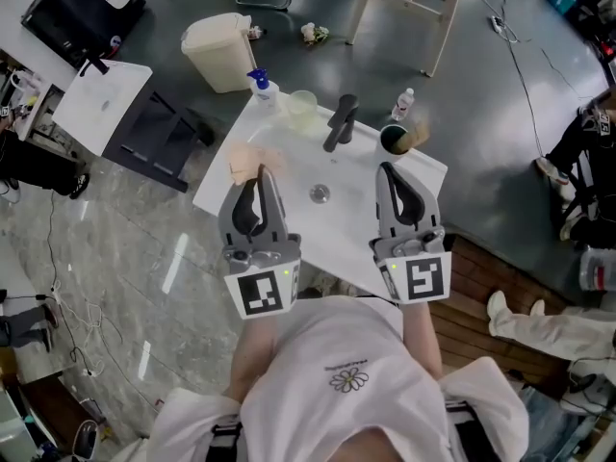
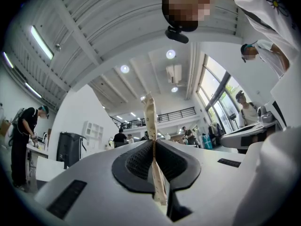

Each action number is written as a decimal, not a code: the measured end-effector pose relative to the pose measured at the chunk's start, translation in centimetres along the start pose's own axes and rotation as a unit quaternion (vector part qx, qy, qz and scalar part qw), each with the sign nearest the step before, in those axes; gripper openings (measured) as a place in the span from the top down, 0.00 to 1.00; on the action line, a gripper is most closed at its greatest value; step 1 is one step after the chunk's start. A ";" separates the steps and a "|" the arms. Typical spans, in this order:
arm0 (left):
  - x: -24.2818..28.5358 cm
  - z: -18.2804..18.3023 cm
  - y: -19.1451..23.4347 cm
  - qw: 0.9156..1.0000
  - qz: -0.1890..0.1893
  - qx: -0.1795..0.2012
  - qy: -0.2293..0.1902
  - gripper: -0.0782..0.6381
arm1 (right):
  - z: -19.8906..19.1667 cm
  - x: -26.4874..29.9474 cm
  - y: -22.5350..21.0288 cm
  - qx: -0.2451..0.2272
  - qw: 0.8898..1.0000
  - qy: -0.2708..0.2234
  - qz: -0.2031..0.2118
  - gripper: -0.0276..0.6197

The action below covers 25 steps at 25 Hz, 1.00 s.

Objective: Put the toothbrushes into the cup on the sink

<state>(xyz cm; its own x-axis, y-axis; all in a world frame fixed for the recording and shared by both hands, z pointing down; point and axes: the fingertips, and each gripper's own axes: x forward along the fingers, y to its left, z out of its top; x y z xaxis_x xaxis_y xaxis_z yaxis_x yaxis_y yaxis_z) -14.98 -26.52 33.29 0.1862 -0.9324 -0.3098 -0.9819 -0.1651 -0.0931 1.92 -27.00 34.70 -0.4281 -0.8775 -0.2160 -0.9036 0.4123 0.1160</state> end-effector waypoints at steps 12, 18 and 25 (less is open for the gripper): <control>12.1 0.5 3.3 0.998 -0.037 -0.011 -0.046 0.85 | -1.2 0.9 -0.1 0.023 0.999 0.027 -0.020 0.94; 16.6 -9.1 3.0 0.998 -0.057 -0.018 0.029 0.85 | -2.8 1.4 1.8 0.050 0.998 0.043 -0.014 0.94; 18.2 -17.3 2.9 0.995 -0.055 -0.033 0.077 0.85 | -8.1 -1.2 2.6 0.074 0.989 0.124 -0.017 0.94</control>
<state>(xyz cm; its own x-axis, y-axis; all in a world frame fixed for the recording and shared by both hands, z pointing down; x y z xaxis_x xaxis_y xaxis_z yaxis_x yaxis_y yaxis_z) -15.00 -49.57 43.74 0.2896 -0.9451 -0.1512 -0.9571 -0.2845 -0.0545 0.23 -26.82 43.12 -0.3981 -0.9169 0.0291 -0.9171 0.3971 -0.0352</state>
